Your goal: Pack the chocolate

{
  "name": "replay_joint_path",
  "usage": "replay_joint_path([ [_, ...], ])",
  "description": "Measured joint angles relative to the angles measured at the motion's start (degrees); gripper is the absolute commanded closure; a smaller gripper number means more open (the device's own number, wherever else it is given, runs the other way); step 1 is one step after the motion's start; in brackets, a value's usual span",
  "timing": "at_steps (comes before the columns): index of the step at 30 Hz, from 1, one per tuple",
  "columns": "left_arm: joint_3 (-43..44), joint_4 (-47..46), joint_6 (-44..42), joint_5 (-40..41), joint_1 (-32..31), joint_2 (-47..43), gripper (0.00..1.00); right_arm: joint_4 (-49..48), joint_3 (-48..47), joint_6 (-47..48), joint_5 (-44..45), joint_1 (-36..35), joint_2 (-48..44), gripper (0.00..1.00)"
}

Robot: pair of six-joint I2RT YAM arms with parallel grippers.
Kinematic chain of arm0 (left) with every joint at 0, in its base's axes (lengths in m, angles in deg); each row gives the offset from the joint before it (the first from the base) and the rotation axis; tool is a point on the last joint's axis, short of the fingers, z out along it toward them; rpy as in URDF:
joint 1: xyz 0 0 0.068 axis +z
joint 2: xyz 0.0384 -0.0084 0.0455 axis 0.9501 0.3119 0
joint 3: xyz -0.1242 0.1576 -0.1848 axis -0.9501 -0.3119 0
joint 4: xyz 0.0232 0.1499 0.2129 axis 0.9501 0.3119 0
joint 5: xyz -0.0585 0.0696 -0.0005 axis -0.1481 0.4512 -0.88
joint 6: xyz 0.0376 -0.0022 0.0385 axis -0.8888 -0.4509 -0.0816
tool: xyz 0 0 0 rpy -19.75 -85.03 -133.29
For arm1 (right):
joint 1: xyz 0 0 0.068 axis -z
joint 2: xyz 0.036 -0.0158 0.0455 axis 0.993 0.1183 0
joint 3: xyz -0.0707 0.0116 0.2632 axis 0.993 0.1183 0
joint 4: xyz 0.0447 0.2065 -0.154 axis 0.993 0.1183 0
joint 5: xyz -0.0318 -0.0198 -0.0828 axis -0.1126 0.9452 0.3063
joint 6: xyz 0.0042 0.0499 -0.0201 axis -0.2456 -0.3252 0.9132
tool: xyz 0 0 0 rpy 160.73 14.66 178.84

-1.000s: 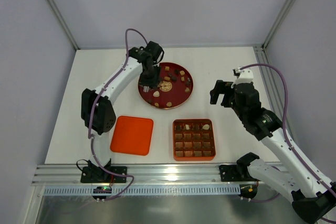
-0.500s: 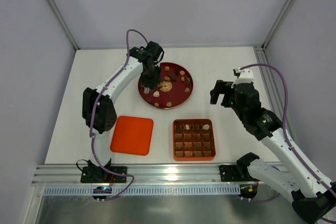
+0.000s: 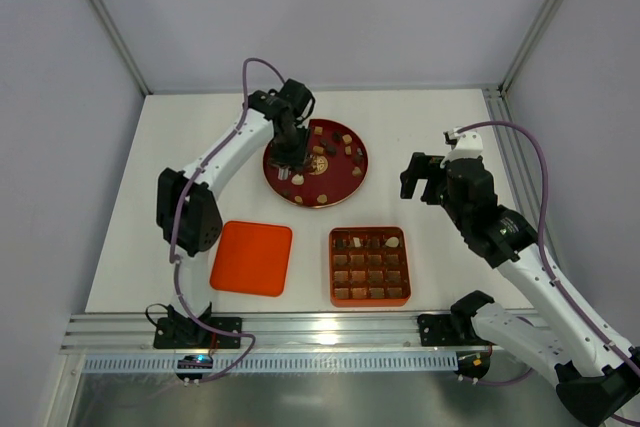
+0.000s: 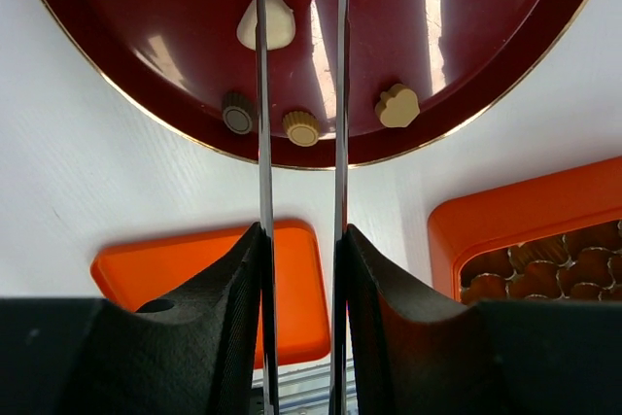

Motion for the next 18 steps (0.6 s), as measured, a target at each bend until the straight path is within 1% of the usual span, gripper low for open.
replay_joint_path([
  [7,0.0,0.0,0.9,-0.9,-1.3,-0.2,0.65,0.0,0.0,0.0,0.0,0.0,0.1,0.00],
  [11,0.0,0.0,1.0,-1.0,-1.7,-0.5,0.60,0.0,0.0,0.0,0.0,0.0,0.1,0.00],
  [15,0.0,0.1,1.0,-1.1,-2.0,-0.9,0.57,0.0,0.0,0.0,0.0,0.0,0.1,0.00],
  [18,0.0,0.3,1.0,-1.0,-2.1,-0.9,0.57,0.0,0.0,0.0,0.0,0.0,0.1,0.00],
])
